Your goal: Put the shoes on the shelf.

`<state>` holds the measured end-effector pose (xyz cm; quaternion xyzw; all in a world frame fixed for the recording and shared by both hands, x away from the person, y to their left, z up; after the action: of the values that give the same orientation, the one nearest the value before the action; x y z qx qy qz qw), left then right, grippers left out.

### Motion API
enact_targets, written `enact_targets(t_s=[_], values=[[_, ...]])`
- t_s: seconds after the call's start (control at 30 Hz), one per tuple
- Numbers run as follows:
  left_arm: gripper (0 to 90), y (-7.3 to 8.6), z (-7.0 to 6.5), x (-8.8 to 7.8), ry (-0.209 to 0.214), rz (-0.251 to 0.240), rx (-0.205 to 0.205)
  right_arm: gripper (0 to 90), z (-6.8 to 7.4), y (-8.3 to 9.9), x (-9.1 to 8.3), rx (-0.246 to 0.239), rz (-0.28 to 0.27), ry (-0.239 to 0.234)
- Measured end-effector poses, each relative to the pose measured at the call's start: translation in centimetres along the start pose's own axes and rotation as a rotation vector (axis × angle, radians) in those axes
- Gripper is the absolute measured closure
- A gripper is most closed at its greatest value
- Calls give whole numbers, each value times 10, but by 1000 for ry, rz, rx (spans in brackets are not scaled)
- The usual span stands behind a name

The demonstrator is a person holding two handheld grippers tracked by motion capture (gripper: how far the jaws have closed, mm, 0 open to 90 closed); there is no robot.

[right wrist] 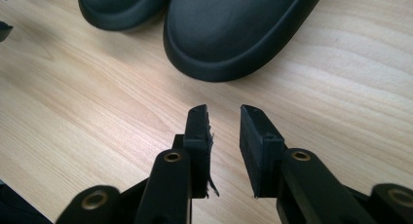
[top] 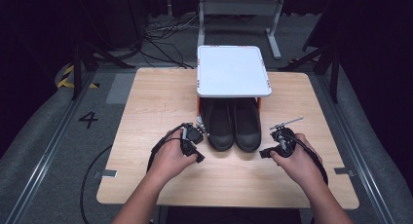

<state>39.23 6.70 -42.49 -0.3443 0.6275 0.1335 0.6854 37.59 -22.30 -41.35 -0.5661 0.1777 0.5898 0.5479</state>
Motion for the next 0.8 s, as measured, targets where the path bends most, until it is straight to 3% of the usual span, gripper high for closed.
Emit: enact_targets(t_s=[0.3, 0.43, 0.63, 0.8], values=[[697, -14, -17, 20, 44, 39, 17, 799, 6, 1, 17, -4, 68, -26], [723, -21, -25, 27, 52, 50, 7, 823, 8, 0, 21, 6, 92, -56], [745, -32, -31, 37, 56, 49, 11, 850, 11, -5, 32, -3, 114, -50], [770, -40, -31, 42, 45, 33, -13, 866, 10, -13, 39, -1, 116, -40]])
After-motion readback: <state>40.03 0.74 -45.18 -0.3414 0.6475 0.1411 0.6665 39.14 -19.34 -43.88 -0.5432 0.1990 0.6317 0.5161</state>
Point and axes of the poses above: each handheld gripper's, and its own axes: x roughly forward along the jaws, y roughly out of its underside, z roughly to its left, the point moved 1 cm from there along x, roughly forward along the jaws, and after that the axes turned 5 degrees about -y, right-handed, at the moved point
